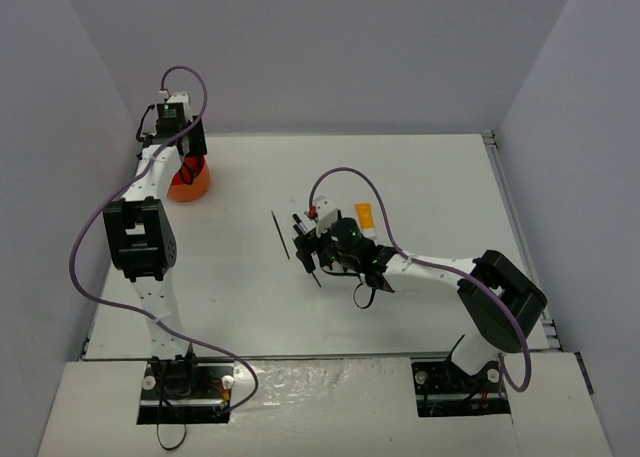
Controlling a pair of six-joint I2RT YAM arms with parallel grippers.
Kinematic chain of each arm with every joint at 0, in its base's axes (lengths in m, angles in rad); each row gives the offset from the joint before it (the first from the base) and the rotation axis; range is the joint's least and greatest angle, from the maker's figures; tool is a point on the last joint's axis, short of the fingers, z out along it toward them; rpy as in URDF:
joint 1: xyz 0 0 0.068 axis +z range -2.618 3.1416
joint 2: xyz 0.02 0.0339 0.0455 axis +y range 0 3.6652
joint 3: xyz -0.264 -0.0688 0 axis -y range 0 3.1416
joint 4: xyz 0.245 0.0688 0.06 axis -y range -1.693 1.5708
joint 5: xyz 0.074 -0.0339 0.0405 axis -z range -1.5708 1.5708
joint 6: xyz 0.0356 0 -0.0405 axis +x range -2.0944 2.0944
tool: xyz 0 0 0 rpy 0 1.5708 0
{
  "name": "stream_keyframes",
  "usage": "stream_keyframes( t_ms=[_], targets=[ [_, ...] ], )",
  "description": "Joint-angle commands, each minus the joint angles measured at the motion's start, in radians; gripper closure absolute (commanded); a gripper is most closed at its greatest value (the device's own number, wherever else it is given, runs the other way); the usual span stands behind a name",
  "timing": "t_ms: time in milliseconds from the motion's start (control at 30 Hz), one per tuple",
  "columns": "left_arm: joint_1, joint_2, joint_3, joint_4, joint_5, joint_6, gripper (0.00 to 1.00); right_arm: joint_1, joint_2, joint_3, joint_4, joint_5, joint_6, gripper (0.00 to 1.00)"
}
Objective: Organize the makeup
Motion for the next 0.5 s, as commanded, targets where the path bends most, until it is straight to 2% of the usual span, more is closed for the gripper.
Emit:
stream_keyframes(
  t_ms=[0, 67, 200, 467],
  targets=[
    [0.0, -0.249, -0.019, 0.032, 0.035, -0.099, 0.41, -0.015, 0.0, 0.082, -0.032, -0.011, -0.003, 0.34],
    [-0.001, -0.313, -0.06, 0.003, 0.042, -0.142, 0.38, -0.02, 0.012, 0.096, -0.054, -0.026, 0.007, 0.41],
    [-0.004, -0.463, -0.122, -0.072, 0.063, -0.231, 0.31, -0.026, 0.056, 0.141, -0.125, -0.022, 0.013, 0.48],
    [-0.041, -0.858, -0.456, -0.116, 0.169, -0.267, 0.2, -0.037, 0.141, 0.169, -0.173, -0.021, 0.03, 0.57]
  ],
)
